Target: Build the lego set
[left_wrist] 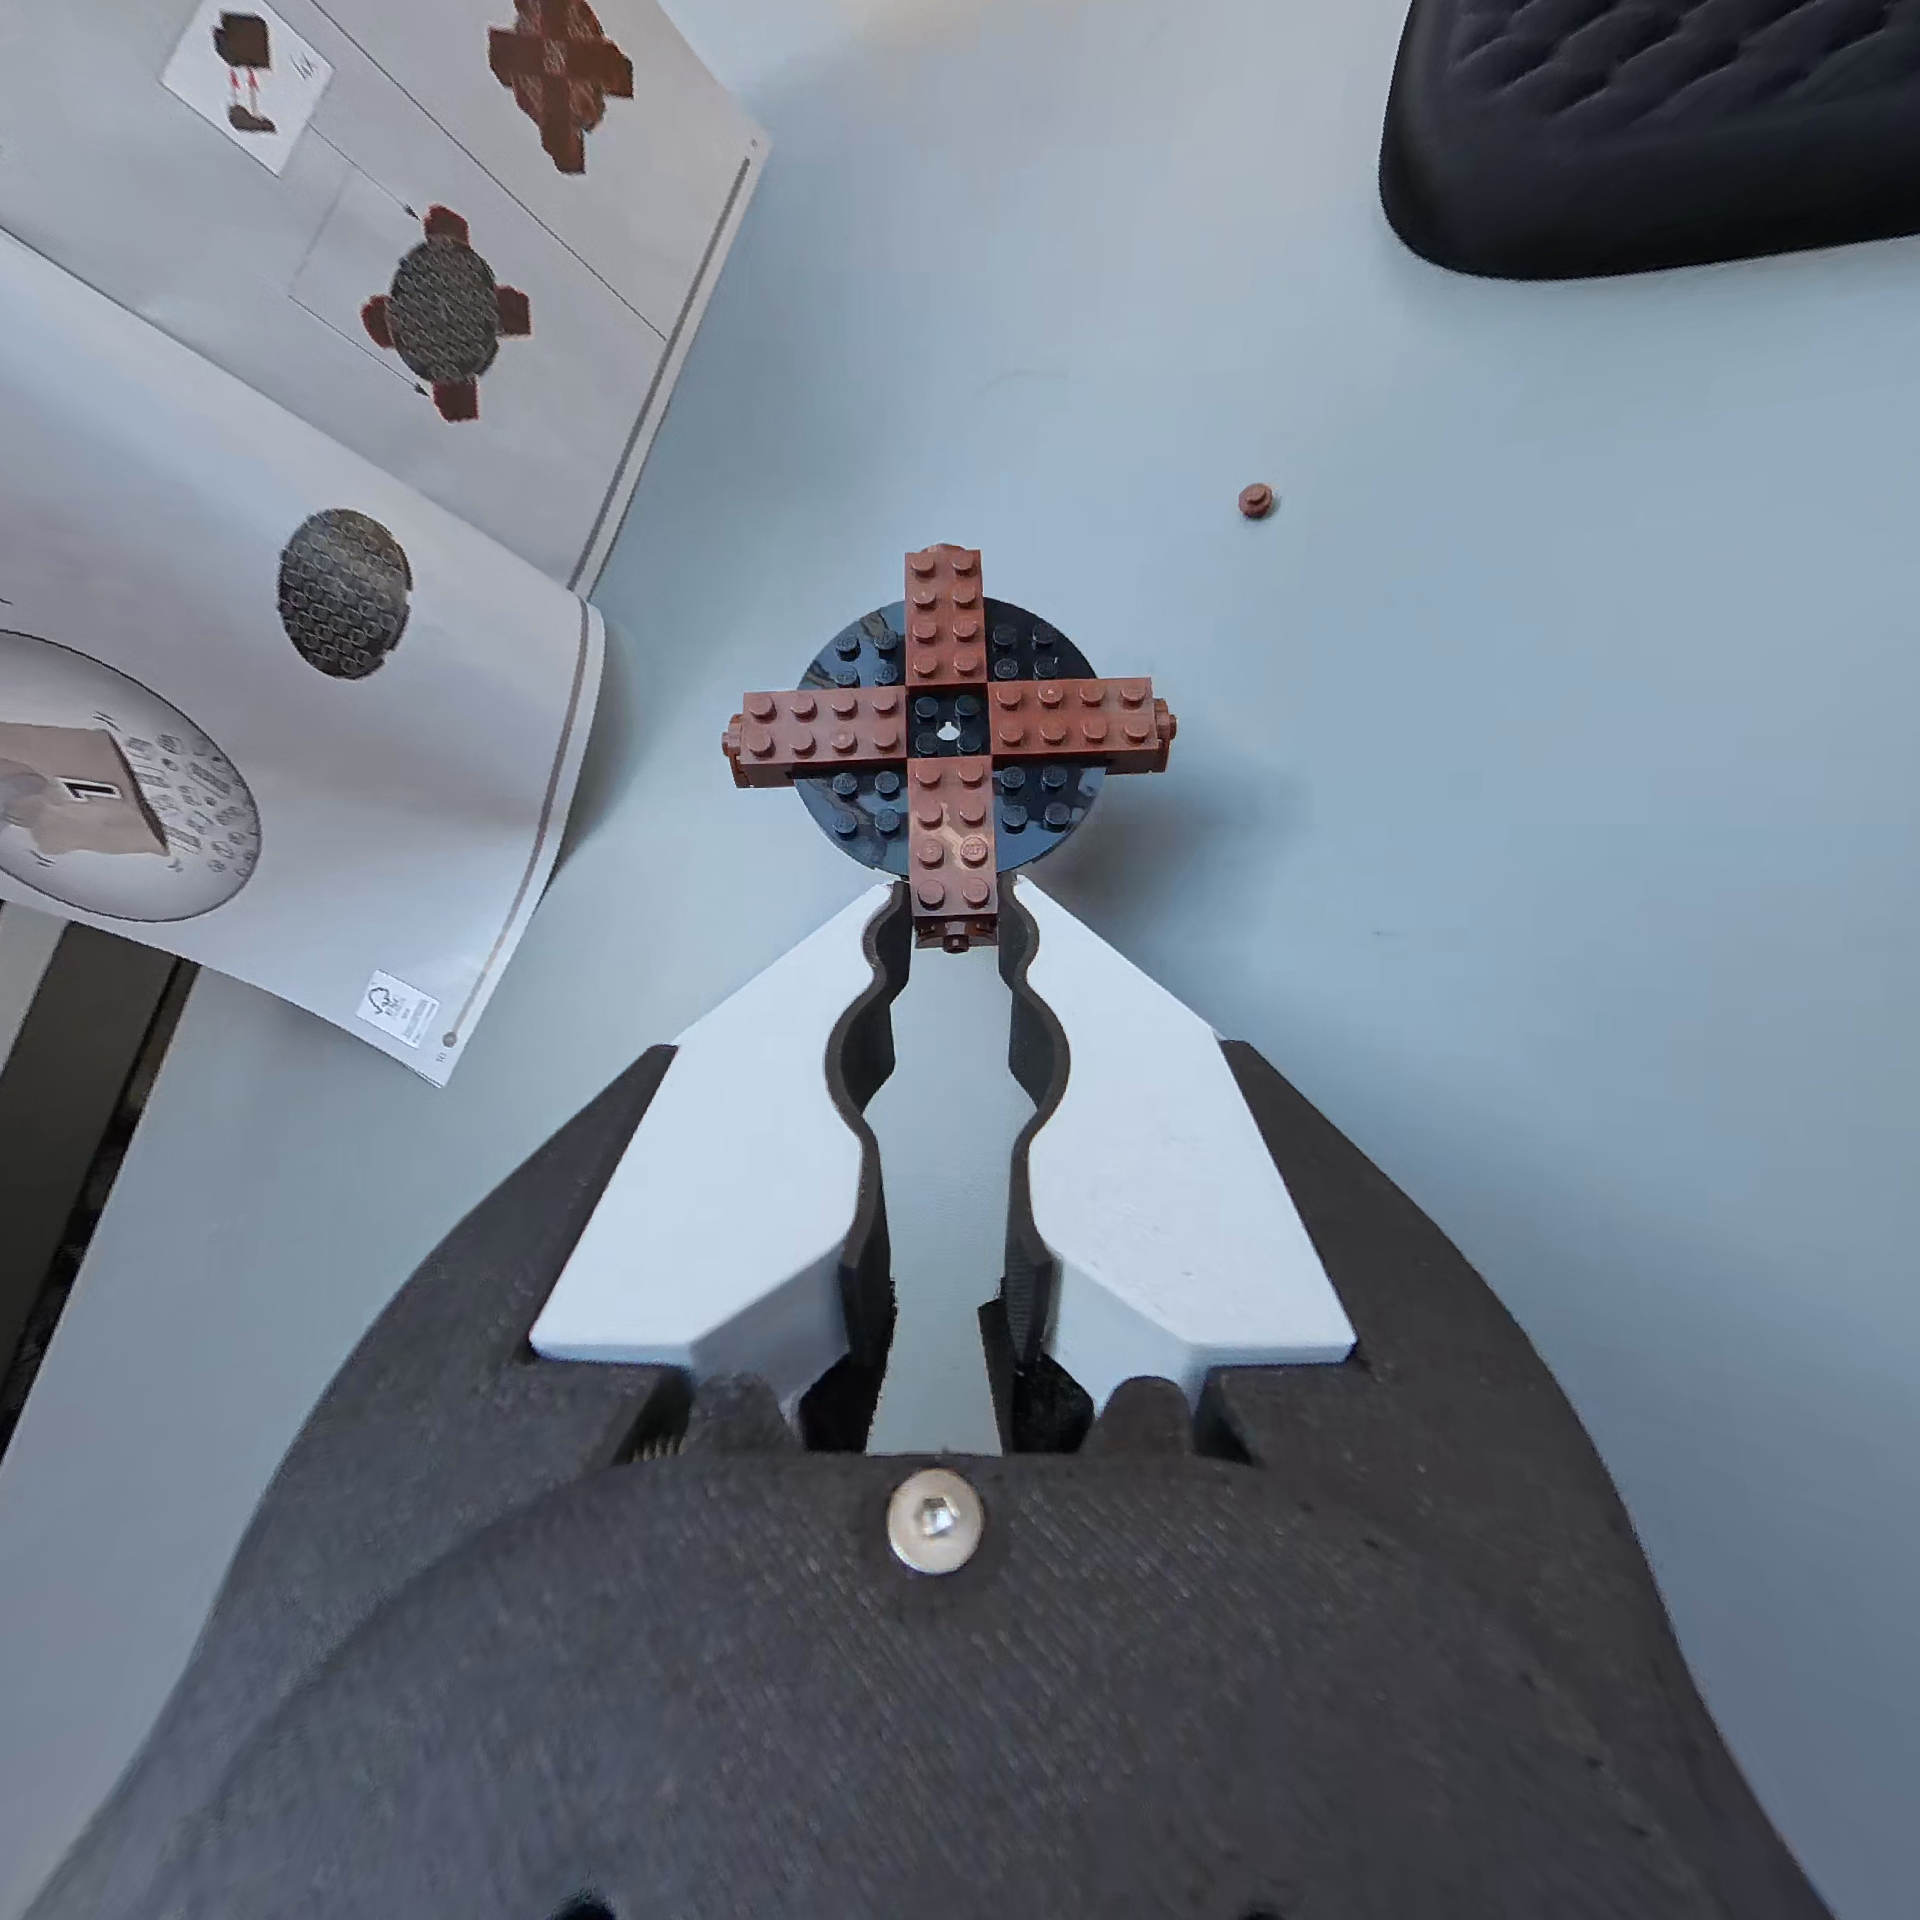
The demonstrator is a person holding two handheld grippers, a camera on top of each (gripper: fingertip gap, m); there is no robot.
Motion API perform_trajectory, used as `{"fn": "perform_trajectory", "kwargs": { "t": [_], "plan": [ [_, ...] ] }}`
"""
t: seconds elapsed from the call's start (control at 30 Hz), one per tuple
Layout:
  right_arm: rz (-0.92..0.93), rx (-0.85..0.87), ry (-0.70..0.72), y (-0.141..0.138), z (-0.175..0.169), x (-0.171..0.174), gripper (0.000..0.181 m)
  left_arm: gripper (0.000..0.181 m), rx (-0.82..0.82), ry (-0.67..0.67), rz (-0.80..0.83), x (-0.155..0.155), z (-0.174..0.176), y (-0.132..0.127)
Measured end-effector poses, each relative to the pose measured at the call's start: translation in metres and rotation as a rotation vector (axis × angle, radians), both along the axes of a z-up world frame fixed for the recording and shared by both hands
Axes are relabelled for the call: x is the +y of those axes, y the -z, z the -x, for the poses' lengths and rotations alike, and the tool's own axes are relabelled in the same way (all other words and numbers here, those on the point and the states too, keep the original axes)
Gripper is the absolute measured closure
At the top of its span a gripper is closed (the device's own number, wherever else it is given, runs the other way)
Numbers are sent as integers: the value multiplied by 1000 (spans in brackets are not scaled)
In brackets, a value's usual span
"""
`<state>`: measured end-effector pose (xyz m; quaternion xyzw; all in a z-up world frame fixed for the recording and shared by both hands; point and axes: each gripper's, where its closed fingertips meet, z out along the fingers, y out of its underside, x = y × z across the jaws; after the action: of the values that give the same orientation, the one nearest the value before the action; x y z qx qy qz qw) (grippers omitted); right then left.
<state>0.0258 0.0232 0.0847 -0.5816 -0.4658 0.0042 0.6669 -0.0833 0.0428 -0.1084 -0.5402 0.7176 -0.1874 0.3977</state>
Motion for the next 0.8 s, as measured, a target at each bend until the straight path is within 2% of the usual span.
{"fn": "perform_trajectory", "kwargs": {
  "t": [0.03, 0.13, 0.2, 0.4, 0.47, 0.6, 0.7, 0.8],
  "plan": [
    [42, 4, -14, 12, 5, 7, 178, 167, -26, 2, -5, -1, -1, -6],
    [165, 21, -59, 49, 19, 23, 178, 167, -116, -3, 6, -2, -2, -25],
    [217, 51, -98, 64, 28, 27, 178, 167, -143, -7, 22, -1, 0, -31],
    [274, 141, -97, 78, 32, 36, 178, 167, -176, -31, 32, 6, 7, -39],
    [307, 182, -64, 86, 28, 41, 178, 167, -227, -35, 60, 6, 10, -54],
    [386, 334, -31, 96, 30, 44, 178, 167, -350, -16, 196, -1, 6, -102],
    [415, 380, 2, 104, 37, 43, 178, 167, -310, -24, 275, -4, -8, -124],
    [427, 420, 23, 104, 45, 41, 178, 167, -209, 2, 374, -13, -30, -127]
  ]
}}
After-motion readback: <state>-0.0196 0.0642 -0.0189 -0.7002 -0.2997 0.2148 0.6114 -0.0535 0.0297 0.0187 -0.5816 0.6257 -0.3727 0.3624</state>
